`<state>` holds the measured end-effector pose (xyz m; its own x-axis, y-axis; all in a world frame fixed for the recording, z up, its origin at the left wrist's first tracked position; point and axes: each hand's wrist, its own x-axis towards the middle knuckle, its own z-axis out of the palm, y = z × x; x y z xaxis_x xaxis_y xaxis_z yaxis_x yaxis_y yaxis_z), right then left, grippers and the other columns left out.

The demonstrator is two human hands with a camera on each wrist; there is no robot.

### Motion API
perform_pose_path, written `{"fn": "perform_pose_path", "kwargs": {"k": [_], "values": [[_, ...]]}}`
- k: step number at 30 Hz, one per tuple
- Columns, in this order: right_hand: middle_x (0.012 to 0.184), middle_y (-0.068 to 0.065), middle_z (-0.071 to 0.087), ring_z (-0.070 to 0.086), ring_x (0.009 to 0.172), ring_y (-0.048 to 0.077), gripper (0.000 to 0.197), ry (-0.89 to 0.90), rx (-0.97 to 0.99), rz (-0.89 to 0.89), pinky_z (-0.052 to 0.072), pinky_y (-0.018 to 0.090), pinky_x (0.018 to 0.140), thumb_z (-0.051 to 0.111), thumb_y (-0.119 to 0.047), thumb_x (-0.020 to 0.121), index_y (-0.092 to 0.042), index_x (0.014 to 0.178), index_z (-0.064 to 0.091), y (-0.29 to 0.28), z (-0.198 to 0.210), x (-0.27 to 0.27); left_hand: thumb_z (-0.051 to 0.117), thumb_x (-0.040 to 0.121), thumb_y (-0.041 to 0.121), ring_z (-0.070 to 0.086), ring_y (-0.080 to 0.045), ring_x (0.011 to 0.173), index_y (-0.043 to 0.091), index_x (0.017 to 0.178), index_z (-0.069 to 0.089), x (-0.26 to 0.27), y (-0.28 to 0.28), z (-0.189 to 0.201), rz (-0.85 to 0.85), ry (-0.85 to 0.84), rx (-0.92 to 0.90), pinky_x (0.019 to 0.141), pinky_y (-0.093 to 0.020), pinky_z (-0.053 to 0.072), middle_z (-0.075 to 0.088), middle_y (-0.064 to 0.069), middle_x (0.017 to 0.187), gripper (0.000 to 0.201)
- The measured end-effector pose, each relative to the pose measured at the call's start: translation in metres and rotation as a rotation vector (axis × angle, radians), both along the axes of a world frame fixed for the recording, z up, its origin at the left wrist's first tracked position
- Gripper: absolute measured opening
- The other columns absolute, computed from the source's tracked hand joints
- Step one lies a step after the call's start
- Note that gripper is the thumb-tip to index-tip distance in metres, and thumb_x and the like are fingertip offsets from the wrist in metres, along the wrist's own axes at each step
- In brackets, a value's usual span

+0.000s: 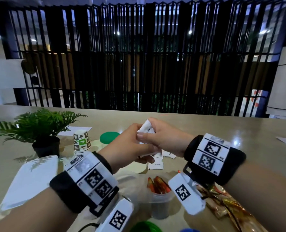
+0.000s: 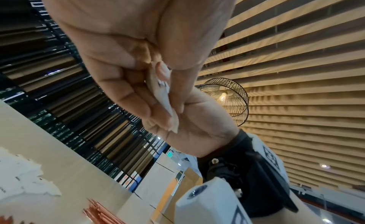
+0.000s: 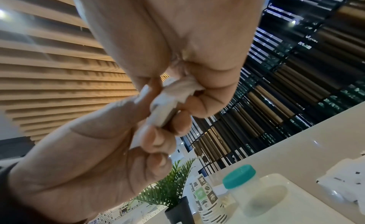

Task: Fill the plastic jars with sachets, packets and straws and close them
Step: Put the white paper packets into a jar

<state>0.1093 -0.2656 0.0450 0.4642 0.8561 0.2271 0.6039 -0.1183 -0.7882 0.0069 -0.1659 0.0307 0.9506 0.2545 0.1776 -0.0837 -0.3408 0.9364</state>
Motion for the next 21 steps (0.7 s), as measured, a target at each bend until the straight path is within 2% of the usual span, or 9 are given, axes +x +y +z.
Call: {"fn": "perform_pose_path", "kwargs": {"k": [5, 8, 10, 13, 15, 18, 21], "values": [[0.079, 0.005, 0.055, 0.051, 0.062, 0.016, 0.012, 0.14, 0.017, -0.05, 0.042, 0.027, 0.054, 0.044, -0.018, 0.099, -0.014, 0.091, 0.052, -0.009, 0.002, -0.004, 0.07, 0.086, 0.008, 0.071, -0.019, 0.068, 0.015, 0.122, 0.046, 0.002, 0.002, -0.009, 0.033, 0.01, 0.022, 0.059, -0.026, 0.054, 0.071, -0.008, 0.094, 0.043], [0.078, 0.005, 0.059, 0.054, 0.067, 0.016, 0.012, 0.123, 0.072, -0.067, 0.045, 0.026, 0.06, 0.052, -0.015, 0.097, -0.011, 0.088, 0.06, -0.013, -0.002, 0.002, 0.068, 0.088, 0.008, 0.072, -0.018, 0.07, 0.016, 0.123, 0.044, 0.001, 0.004, -0.013, 0.032, 0.028, 0.041, 0.058, -0.023, 0.053, 0.072, -0.008, 0.092, 0.044], [0.076, 0.007, 0.058, 0.054, 0.066, 0.016, 0.01, 0.132, 0.126, -0.087, 0.045, 0.025, 0.059, 0.06, -0.013, 0.093, -0.006, 0.087, 0.062, -0.014, -0.004, 0.007, 0.067, 0.088, 0.006, 0.071, -0.017, 0.068, 0.014, 0.123, 0.044, 0.0, 0.004, -0.015, 0.03, 0.024, 0.029, 0.055, -0.021, 0.052, 0.072, -0.007, 0.089, 0.042], [0.081, 0.011, 0.057, 0.054, 0.065, 0.016, 0.018, 0.2, 0.213, -0.09, 0.046, 0.021, 0.055, 0.063, -0.013, 0.09, 0.005, 0.096, 0.062, -0.014, -0.005, 0.012, 0.066, 0.089, 0.004, 0.07, -0.017, 0.067, 0.014, 0.121, 0.049, 0.0, 0.005, -0.017, 0.03, -0.005, -0.009, 0.056, -0.022, 0.051, 0.072, -0.002, 0.083, 0.038], [0.083, 0.012, 0.058, 0.054, 0.066, 0.015, 0.022, 0.236, 0.245, -0.092, 0.047, 0.019, 0.054, 0.063, -0.013, 0.09, 0.006, 0.101, 0.061, -0.013, -0.005, 0.015, 0.062, 0.091, 0.004, 0.069, -0.018, 0.066, 0.017, 0.121, 0.052, 0.0, 0.004, -0.019, 0.007, -0.016, -0.056, 0.059, -0.026, 0.05, 0.072, 0.001, 0.081, 0.034], [0.085, 0.01, 0.057, 0.054, 0.071, 0.017, 0.012, 0.225, 0.272, -0.106, 0.047, 0.021, 0.06, 0.063, -0.014, 0.091, -0.002, 0.092, 0.062, -0.012, -0.005, 0.016, 0.059, 0.093, 0.002, 0.067, -0.018, 0.062, 0.014, 0.118, 0.054, -0.001, 0.004, -0.021, -0.004, -0.011, -0.11, 0.057, -0.026, 0.049, 0.07, -0.004, 0.083, 0.028], [0.077, 0.0, 0.059, 0.054, 0.072, 0.012, 0.011, 0.225, 0.407, -0.152, 0.044, 0.022, 0.067, 0.06, -0.014, 0.092, -0.016, 0.081, 0.059, -0.012, -0.001, 0.017, 0.058, 0.093, 0.001, 0.066, -0.019, 0.058, 0.006, 0.11, 0.053, 0.0, 0.006, -0.024, 0.011, 0.005, -0.138, 0.05, -0.023, 0.049, 0.067, -0.01, 0.081, 0.018]]}}
